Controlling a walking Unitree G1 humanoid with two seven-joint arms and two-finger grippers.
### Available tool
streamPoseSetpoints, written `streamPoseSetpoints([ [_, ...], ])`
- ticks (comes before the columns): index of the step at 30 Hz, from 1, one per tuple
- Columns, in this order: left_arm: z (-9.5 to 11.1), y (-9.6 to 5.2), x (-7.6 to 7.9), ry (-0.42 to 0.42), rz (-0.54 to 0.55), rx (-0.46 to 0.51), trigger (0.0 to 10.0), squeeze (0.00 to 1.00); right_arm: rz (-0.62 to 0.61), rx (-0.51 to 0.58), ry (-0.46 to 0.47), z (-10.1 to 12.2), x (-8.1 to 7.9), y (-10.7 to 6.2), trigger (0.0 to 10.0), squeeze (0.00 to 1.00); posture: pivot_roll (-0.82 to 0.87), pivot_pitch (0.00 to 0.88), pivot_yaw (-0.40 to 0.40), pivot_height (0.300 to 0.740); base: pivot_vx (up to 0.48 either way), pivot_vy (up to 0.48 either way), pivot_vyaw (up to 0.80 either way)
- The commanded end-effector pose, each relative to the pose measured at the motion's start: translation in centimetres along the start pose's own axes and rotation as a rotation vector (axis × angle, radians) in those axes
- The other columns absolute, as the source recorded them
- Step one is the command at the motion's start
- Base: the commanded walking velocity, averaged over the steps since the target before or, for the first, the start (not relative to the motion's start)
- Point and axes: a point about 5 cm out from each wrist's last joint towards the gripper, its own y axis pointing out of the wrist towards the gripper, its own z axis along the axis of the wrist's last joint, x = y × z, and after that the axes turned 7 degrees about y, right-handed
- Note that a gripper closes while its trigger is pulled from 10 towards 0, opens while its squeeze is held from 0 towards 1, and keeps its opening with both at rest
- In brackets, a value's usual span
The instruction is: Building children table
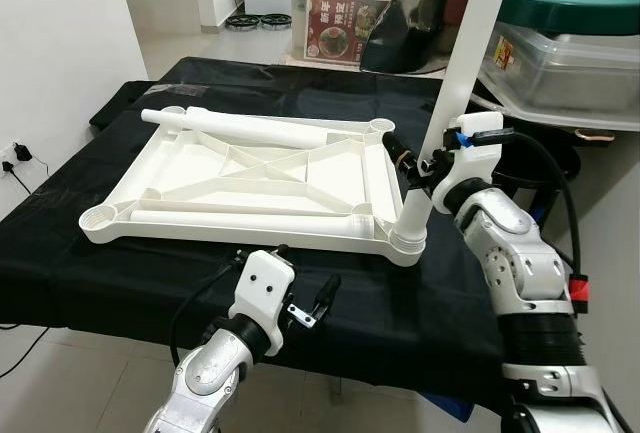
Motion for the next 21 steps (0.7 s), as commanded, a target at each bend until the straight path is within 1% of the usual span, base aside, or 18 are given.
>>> streamPoseSetpoints([
  [1,-0.3,-0.3,0.1,0.005,-0.009,-0.015,10.0,0.00,0.022,-0.015,0.001,-0.3,0.5,0.0,10.0,0.00,0.12,0.078,-0.063,0.740,0.000,0.000,0.00],
  [5,-0.2,-0.3,0.1,0.005,-0.009,-0.014,10.0,0.00,0.026,-0.014,-0.003,-0.1,1.0,0.1,10.0,0.00,0.12,0.078,-0.067,0.740,0.000,0.000,0.00],
  [7,-0.3,-0.3,0.1,0.009,-0.006,-0.015,10.0,0.00,0.023,-0.012,-0.004,0.3,1.6,0.4,10.0,0.00,0.12,0.079,-0.065,0.740,0.000,0.000,0.00],
  [9,-0.3,-0.3,0.0,0.008,-0.004,-0.015,10.0,0.00,0.027,-0.011,-0.005,0.4,1.9,0.5,10.0,0.00,0.13,0.080,-0.066,0.740,0.000,0.000,0.00],
  [15,-0.3,-0.3,0.0,0.008,-0.004,-0.015,10.0,0.00,0.080,-0.013,0.003,0.8,2.2,0.6,10.0,0.00,0.13,0.074,-0.067,0.740,0.000,0.000,0.00],
  [18,-0.3,-0.3,0.0,0.009,-0.003,-0.014,10.0,0.00,0.156,-0.017,0.036,0.9,2.2,0.5,10.0,0.00,0.13,0.071,-0.067,0.740,0.000,0.000,0.00],
  [21,-0.3,-0.3,0.0,0.009,-0.002,-0.014,10.0,0.00,0.197,-0.028,0.036,0.9,2.2,0.3,10.0,0.00,0.13,0.071,-0.064,0.740,0.000,0.000,0.00],
])
